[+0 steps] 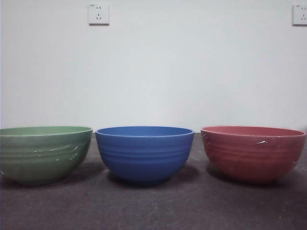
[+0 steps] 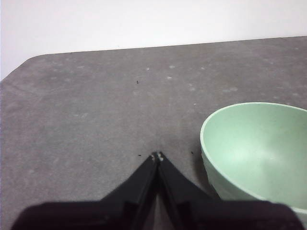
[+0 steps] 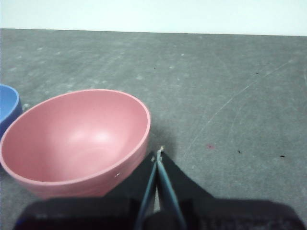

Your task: Pick up the green bowl on the top,put the green bowl on the left,pick up the red bowl in the middle,put the red bowl on the right

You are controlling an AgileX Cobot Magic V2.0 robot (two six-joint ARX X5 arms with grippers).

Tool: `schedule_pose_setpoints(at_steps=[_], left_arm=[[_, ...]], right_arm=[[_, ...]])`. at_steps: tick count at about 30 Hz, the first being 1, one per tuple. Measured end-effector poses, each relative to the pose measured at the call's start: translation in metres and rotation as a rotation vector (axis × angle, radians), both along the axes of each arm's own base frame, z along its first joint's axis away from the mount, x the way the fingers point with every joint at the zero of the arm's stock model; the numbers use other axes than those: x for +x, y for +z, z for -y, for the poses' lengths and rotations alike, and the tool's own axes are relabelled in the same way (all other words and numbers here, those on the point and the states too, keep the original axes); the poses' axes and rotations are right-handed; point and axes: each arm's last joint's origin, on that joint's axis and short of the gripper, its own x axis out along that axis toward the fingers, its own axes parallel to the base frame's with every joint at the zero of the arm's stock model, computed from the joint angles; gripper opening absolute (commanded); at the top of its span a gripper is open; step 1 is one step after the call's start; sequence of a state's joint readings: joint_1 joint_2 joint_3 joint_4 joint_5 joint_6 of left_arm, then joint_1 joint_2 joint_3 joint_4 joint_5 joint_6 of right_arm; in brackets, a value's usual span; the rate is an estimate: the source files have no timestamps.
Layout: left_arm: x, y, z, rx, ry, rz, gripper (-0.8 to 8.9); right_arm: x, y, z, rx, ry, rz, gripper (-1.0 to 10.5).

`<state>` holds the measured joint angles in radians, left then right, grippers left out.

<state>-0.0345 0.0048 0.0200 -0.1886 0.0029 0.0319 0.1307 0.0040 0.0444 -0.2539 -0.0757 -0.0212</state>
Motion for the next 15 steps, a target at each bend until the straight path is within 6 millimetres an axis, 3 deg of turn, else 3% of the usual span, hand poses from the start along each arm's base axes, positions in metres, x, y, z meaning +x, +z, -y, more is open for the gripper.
schedule_pose_setpoints(at_steps=[15], left_arm=[[0.0000,0.0000,0.0000,0.000,0.000,0.000,-0.03]], right_arm=[[0.0001,-0.0001,0.0000,0.010,-0.003,-0.004,0.0]])
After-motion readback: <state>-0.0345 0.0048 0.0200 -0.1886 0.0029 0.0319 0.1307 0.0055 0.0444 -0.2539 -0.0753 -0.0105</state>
